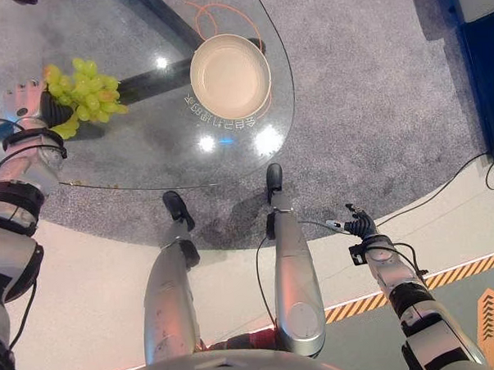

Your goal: Pick up fruits into the plate

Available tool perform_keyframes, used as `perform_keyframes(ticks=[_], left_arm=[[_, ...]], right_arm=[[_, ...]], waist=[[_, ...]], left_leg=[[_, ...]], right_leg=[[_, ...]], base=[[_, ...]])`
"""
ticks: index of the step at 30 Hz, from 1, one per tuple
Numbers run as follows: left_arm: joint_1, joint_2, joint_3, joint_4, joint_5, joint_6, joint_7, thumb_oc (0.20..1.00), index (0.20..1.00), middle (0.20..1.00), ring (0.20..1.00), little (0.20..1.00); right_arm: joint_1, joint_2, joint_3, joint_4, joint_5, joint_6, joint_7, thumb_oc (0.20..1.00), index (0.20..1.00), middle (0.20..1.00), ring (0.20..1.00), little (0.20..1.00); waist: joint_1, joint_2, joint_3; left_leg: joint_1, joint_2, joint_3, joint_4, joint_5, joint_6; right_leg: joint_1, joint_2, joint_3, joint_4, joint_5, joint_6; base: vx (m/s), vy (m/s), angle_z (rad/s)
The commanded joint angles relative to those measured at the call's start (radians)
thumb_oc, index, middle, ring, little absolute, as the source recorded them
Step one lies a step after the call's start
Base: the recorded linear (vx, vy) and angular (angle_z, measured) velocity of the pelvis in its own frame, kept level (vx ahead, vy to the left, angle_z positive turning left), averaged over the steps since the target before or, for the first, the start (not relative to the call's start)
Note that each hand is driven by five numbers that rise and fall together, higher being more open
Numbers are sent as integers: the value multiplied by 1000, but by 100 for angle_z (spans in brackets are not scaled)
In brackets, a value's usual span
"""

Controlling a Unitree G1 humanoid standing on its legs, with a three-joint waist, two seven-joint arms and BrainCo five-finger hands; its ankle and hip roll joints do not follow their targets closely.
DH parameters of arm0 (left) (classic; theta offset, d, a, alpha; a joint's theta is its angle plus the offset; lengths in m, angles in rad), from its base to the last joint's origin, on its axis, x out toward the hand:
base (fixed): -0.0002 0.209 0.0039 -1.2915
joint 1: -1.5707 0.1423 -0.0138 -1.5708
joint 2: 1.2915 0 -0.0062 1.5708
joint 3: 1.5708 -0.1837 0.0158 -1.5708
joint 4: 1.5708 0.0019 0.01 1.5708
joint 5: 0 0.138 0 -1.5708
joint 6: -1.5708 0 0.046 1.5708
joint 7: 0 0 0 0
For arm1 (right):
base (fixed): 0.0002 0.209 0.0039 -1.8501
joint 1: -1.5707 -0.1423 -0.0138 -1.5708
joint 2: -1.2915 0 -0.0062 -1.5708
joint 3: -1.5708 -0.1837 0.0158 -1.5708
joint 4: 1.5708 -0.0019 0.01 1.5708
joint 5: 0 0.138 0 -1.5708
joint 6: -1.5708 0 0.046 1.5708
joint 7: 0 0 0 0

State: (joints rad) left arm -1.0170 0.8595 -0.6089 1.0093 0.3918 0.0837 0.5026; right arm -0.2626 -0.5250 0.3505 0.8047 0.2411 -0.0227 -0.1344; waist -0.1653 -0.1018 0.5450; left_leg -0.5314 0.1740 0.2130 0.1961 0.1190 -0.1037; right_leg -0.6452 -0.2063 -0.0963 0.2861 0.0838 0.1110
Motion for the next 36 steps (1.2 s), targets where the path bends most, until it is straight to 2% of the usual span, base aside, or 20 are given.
perform_keyframes(ticks=[1, 8, 11, 13, 17, 20, 24, 27, 30, 33, 36], left_arm=[[-3, 60, 107, -57, 17, -18, 107, 200, 200, 200, 200, 200], [17, 104, 113, -160, 137, -33, 116, 200, 200, 200, 200, 200], [52, 147, 125, -239, 180, -43, 91, 200, 200, 200, 200, 200], [90, 189, 126, -313, 200, -47, 53, 200, 200, 200, 200, 200], [206, 277, 135, -465, 217, -76, 6, 200, 200, 200, 200, 200], [259, 304, 150, -529, 241, -103, -27, 200, 200, 200, 200, 200], [297, 325, 94, -608, 274, -146, -67, 200, 200, 200, 200, 200], [307, 298, 61, -627, 300, -164, -69, 200, 200, 200, 200, 200], [283, 278, 14, -623, 283, -172, -67, 200, 200, 200, 200, 200], [278, 229, -7, -612, 265, -190, -65, 200, 200, 200, 200, 200], [285, 202, -6, -625, 255, -194, -74, 200, 200, 200, 200, 200]], right_arm=[[108, -25, -14, -37, -32, -5, -31, 1000, 1000, 1000, 1000, 1000], [116, -40, -26, -103, -44, -51, -9, 1000, 1000, 1000, 1000, 1000], [126, -51, -41, -191, -38, -60, 22, 1000, 1000, 1000, 1000, 1000], [141, -66, -56, -286, -37, -48, 67, 1000, 1000, 1000, 1000, 1000], [148, -119, -81, -445, -58, -97, 161, 1000, 1000, 1000, 1000, 1000], [131, -155, -88, -523, -40, -79, 235, 1000, 1000, 1000, 1000, 1000], [24, -206, -54, -646, -17, -20, 376, 1000, 1000, 1000, 1000, 1000], [-113, -205, -5, -679, 32, 46, 447, 1000, 1000, 1000, 1000, 1000], [-222, -171, 52, -682, 55, 108, 462, 1000, 1000, 1000, 1000, 1000], [-337, -113, 111, -697, 93, 177, 435, 1000, 1000, 1000, 1000, 1000], [-379, -70, 130, -711, 119, 209, 407, 1000, 1000, 1000, 1000, 1000]], waist=[[-11, 40, -25], [9, 60, -25], [14, 67, -28], [16, 72, -52], [31, 84, -114], [40, 89, -157], [62, 94, -243], [83, 85, -291], [98, 84, -323], [118, 86, -369], [128, 89, -394]], left_leg=[[-25, -49, 58, 118, -143, 8], [93, -56, 58, 79, -142, 13], [153, -58, 58, 59, -142, 14], [191, -62, 58, 41, -143, 15], [287, -61, 50, -11, -137, 8], [344, -60, 47, -48, -132, 3], [439, -51, 43, -118, -109, -10], [482, -37, 43, -154, -88, -21], [510, -27, 46, -171, -81, -27], [542, -18, 45, -180, -79, -26], [557, -14, 43, -178, -85, -25]], right_leg=[[51, 50, -79, -28, -54, -15], [168, 41, -103, -38, -78, -10], [227, 36, -109, -45, -85, -6], [266, 30, -112, -57, -89, -3], [373, 19, -120, -108, -86, 4], [438, 17, -126, -151, -80, 10], [543, 19, -134, -218, -65, 19], [592, 6, -151, -259, -37, 28], [627, -2, -167, -280, -28, 30], [665, -9, -179, -287, -30, 29], [685, -10, -183, -286, -40, 27]], base=[[0, 15, 4], [5, 5, 1], [0, 0, 0], [52, 10, 1], [98, -2, 6], [113, 0, 5], [146, 19, 3], [77, -9, 0], [71, -6, -4], [110, 11, -3], [94, 12, -1]])
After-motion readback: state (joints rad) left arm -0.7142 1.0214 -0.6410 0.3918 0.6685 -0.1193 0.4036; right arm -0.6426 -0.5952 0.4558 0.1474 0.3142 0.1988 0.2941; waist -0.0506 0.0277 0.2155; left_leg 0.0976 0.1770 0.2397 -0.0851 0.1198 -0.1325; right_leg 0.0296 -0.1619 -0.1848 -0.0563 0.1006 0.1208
